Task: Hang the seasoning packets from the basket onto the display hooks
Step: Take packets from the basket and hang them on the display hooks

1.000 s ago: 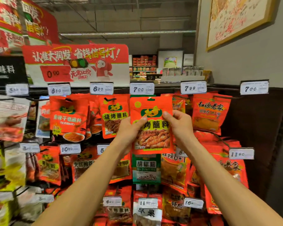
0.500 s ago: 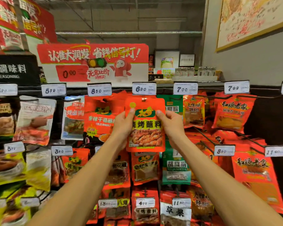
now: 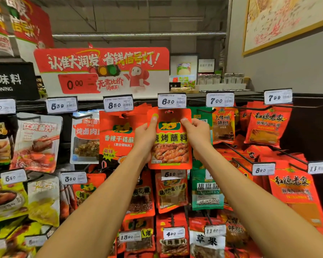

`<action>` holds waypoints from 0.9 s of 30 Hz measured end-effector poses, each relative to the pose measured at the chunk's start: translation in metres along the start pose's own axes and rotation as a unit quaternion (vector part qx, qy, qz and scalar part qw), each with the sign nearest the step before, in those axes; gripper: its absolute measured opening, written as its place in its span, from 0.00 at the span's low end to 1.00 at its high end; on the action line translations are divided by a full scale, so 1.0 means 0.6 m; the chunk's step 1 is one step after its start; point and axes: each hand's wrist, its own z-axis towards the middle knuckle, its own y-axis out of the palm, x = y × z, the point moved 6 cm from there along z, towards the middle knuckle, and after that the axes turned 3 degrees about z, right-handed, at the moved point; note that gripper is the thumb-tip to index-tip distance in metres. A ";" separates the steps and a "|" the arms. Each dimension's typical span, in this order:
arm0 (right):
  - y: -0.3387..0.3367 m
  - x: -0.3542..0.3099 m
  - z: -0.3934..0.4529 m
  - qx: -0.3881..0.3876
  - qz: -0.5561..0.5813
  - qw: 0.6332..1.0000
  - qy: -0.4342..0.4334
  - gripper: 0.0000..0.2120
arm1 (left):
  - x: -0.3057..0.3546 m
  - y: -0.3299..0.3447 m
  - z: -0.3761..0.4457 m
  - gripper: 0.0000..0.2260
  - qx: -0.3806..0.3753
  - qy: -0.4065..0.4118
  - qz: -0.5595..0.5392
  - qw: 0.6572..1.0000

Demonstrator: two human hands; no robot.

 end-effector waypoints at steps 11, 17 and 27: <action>0.001 0.007 0.016 -0.003 0.008 0.999 0.038 0.15 | 0.011 0.009 -0.013 0.15 0.049 -0.003 0.015 0.999; 0.004 0.004 0.047 0.029 -0.044 0.999 0.008 0.27 | 0.015 -0.003 0.000 0.20 0.089 0.019 0.053 0.994; 0.024 0.024 0.079 -0.006 -0.123 0.989 0.080 0.25 | 0.014 0.013 0.017 0.24 0.159 -0.025 0.169 0.972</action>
